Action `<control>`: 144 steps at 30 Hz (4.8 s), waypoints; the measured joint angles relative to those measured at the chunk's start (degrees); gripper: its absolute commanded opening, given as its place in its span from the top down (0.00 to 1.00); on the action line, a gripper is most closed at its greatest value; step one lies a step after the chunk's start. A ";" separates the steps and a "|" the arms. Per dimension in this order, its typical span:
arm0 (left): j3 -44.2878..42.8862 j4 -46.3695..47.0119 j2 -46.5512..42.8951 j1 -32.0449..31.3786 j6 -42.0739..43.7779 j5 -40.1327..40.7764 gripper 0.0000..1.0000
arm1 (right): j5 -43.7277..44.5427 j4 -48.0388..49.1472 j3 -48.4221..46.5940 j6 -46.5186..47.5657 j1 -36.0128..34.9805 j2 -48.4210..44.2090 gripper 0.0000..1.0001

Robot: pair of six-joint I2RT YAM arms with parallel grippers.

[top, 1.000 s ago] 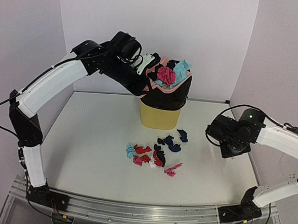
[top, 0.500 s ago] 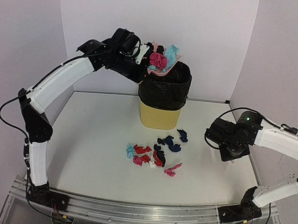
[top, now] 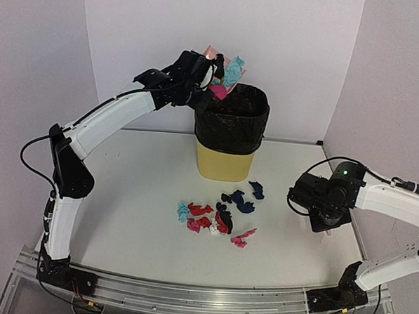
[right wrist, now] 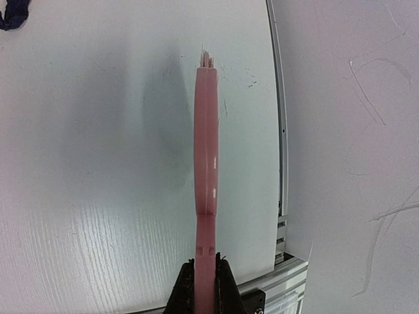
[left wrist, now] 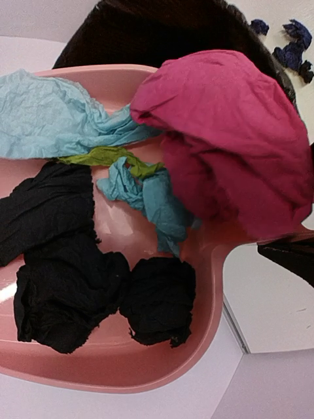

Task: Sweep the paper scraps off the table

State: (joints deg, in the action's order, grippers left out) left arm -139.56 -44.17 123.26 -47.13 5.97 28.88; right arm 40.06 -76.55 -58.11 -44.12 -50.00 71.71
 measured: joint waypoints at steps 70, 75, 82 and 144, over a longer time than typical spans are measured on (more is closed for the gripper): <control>44.43 -2.43 -41.58 -4.54 -7.12 -16.57 1.00 | 3.18 0.17 -6.31 3.13 0.64 4.53 1.00; 57.96 -8.83 -46.37 -4.72 -16.83 -19.65 1.00 | 3.11 1.79 -7.10 6.63 3.17 4.71 1.00; 73.39 -14.95 -51.80 -4.72 -27.79 -25.39 1.00 | -5.24 13.98 -6.41 19.90 7.46 5.09 1.00; 66.22 -5.42 -23.61 -6.34 -12.82 -40.05 1.00 | -9.71 19.54 -39.28 31.73 -10.68 37.79 1.00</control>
State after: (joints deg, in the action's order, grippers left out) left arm -73.35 -49.58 99.66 -53.47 -6.85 -11.17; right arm 30.34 -57.02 -97.39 -12.39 -60.68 109.50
